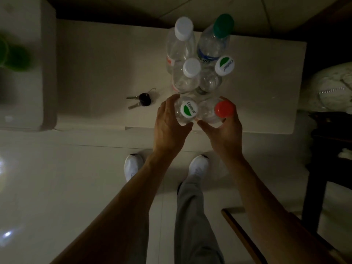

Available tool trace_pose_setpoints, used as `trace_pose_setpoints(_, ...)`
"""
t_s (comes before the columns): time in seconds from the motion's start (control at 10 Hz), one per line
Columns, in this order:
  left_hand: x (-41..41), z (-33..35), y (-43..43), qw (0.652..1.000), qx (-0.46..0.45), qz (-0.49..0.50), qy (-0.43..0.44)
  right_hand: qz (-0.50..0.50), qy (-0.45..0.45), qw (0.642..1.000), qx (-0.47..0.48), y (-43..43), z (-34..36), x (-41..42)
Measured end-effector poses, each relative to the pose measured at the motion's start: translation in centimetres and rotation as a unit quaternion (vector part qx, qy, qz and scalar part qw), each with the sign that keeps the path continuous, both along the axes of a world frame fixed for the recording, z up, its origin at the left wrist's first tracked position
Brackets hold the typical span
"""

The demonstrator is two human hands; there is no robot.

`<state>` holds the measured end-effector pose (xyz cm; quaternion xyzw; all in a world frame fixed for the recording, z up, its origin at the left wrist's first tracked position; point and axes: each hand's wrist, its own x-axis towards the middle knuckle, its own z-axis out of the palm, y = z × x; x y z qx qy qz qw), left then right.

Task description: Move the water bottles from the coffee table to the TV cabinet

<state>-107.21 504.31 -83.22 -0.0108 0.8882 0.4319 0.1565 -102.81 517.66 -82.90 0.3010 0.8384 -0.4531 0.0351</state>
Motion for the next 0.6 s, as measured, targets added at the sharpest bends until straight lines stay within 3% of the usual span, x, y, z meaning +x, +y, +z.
trace_pose_setpoints(0.3,-0.8,2.3,-0.3,0.999,0.008,-0.019,-0.049,0.009,-0.024,1.0,0.012,0.6,1.8,0.5)
trace_pose_setpoints(0.6,-2.2,11.8,-3.0,0.993,-0.046,-0.088,-0.055,0.013,-0.063,0.997,0.047,0.4,10.9,0.8)
